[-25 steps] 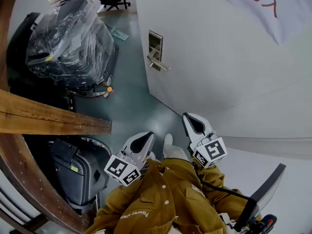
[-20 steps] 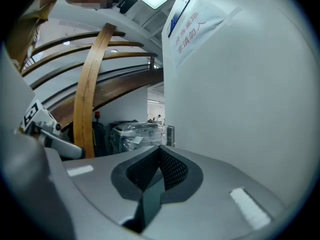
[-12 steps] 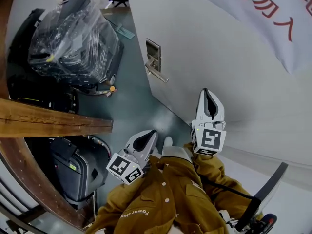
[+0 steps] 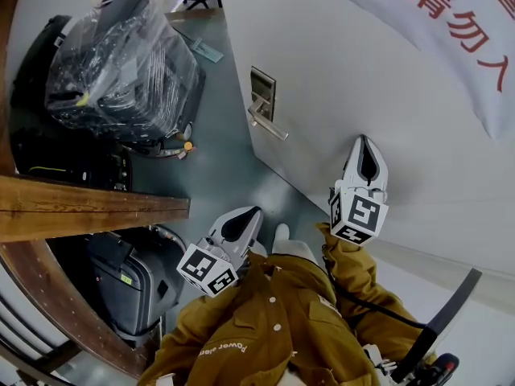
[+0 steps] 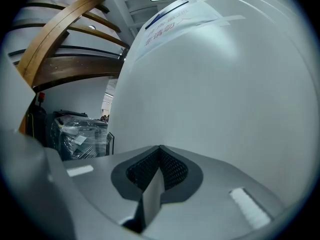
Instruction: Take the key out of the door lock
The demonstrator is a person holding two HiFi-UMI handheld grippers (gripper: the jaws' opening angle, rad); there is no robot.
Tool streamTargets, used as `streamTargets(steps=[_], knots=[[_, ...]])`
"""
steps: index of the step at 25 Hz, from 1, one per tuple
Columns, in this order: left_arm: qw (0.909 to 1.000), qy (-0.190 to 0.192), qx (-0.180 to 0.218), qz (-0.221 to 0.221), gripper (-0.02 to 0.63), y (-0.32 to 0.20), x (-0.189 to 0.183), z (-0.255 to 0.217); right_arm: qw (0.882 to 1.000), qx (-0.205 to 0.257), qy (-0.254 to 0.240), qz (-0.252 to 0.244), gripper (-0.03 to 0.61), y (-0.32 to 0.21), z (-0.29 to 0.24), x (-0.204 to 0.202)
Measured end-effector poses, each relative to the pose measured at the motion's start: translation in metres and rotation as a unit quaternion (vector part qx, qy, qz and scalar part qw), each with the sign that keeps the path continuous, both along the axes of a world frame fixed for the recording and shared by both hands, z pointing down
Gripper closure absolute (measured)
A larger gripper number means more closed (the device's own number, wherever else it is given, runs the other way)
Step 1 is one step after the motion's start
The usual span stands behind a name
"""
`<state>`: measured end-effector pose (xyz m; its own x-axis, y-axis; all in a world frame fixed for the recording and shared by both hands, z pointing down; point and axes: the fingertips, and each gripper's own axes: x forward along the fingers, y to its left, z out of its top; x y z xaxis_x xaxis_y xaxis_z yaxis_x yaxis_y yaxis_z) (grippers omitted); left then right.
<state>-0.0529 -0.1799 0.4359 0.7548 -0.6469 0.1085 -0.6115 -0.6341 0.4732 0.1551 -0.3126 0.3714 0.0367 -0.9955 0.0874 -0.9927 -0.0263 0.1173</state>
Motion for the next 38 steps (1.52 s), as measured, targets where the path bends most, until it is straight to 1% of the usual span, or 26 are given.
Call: streamTargets(steps=[4,7,9,12,16,17,18,19,22,26,31,35,36,38], knots=[[0.9997,0.024,-0.008,-0.004,0.614,-0.008,-0.004,0.008,1.000,0.000,0.004,0.004,0.574,-0.001,0.001,0.001],[0.9971,0.060,-0.047,-0.011,0.613,-0.028,-0.009,0.035,1.000,-0.003,0.002,0.002,0.574,-0.001,0.002,0.000],[0.9920,0.094,-0.081,-0.021,0.612,-0.051,-0.015,0.058,1.000,-0.008,0.001,-0.001,0.574,-0.001,0.002,0.000],[0.9818,0.141,-0.120,-0.042,0.614,-0.097,-0.027,0.085,1.000,-0.009,0.006,-0.003,0.574,-0.001,0.002,0.001],[0.9628,0.195,-0.153,-0.108,0.614,-0.160,-0.052,0.112,1.000,-0.012,0.003,-0.005,0.574,-0.001,0.002,0.000],[0.9579,0.206,-0.163,-0.115,0.607,-0.172,-0.054,0.119,1.000,-0.013,0.001,-0.006,0.574,-0.001,0.002,-0.001],[0.9524,0.221,-0.176,-0.115,0.509,-0.183,-0.053,0.126,1.000,-0.013,0.000,-0.008,0.574,-0.001,0.002,-0.001],[0.9473,0.235,-0.187,-0.112,0.494,-0.192,-0.051,0.131,1.000,-0.014,0.000,-0.011,0.574,-0.001,0.001,-0.002],[0.9374,0.257,-0.210,-0.106,0.476,-0.218,-0.046,0.145,1.000,-0.015,0.000,-0.014,0.574,-0.002,0.000,-0.002],[0.9176,0.305,-0.236,-0.097,0.474,-0.246,-0.037,0.160,1.000,-0.017,0.002,-0.014,0.574,-0.003,-0.001,-0.002],[0.8947,0.361,-0.256,-0.065,0.479,-0.269,-0.022,0.163,1.000,-0.021,0.007,-0.013,0.574,-0.003,-0.001,-0.001],[0.8840,0.383,-0.262,-0.052,0.493,-0.275,-0.015,0.163,1.000,-0.021,0.011,-0.011,0.574,-0.002,-0.002,0.000],[0.8828,0.385,-0.264,-0.053,0.507,-0.276,-0.015,0.165,1.000,-0.022,0.012,-0.010,0.574,-0.001,-0.003,0.000],[0.8820,0.385,-0.266,-0.056,0.561,-0.278,-0.017,0.170,1.000,-0.023,0.013,-0.008,0.574,0.000,-0.003,0.001]])
